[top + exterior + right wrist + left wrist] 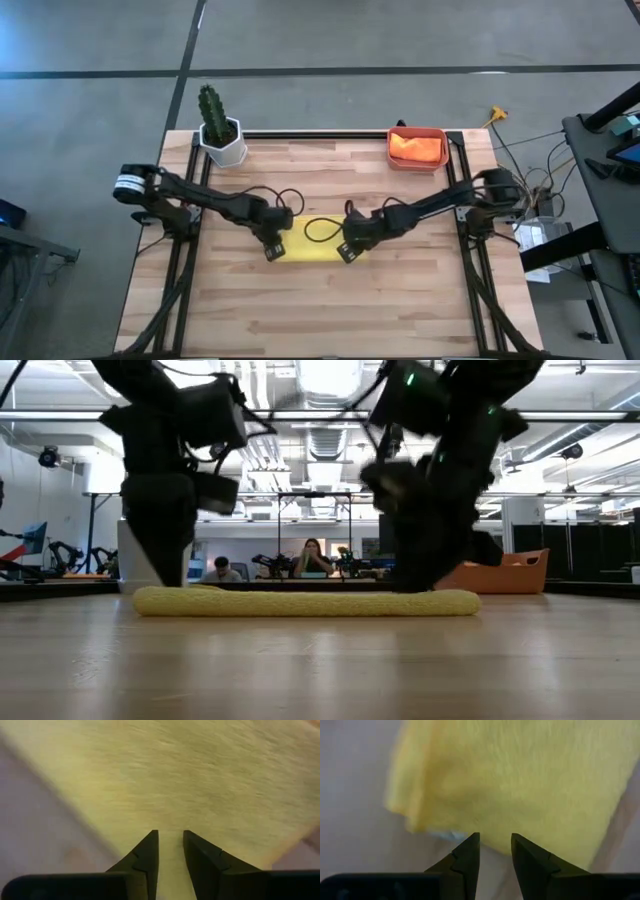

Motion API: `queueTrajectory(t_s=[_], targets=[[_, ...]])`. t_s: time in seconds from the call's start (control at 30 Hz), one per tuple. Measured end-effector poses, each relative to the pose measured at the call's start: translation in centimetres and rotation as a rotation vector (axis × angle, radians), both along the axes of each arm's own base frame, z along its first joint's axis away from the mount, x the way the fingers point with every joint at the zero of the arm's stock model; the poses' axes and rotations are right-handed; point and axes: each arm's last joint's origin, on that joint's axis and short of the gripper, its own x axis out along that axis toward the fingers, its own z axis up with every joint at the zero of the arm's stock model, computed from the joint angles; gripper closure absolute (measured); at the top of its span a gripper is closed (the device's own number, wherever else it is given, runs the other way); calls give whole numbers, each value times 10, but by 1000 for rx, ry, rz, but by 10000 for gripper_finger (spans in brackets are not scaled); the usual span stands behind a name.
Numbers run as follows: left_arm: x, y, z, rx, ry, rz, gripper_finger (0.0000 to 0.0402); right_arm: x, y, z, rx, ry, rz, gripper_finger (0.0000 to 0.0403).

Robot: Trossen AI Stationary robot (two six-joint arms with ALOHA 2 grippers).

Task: Roll microfiber towels into tight, uniform cylinder then place into a basket
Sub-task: Fold the yellow towel

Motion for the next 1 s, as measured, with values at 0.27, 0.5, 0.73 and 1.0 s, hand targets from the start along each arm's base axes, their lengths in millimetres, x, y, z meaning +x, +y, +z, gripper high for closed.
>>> queueTrajectory(t_s=[0.27,0.5,0.73,1.0], targets=[[-5,-8,-10,-148,56,29,306,14,-15,-8,-93,159,123,325],[7,-24,1,-302,-42,31,306,24,-59,0,-348,155,297,323],[20,-37,23,-399,-173,-33,306,16,-117,3,-403,197,336,322],[-5,-8,65,-8,-298,-7,306,16,-111,59,-324,18,272,330]])
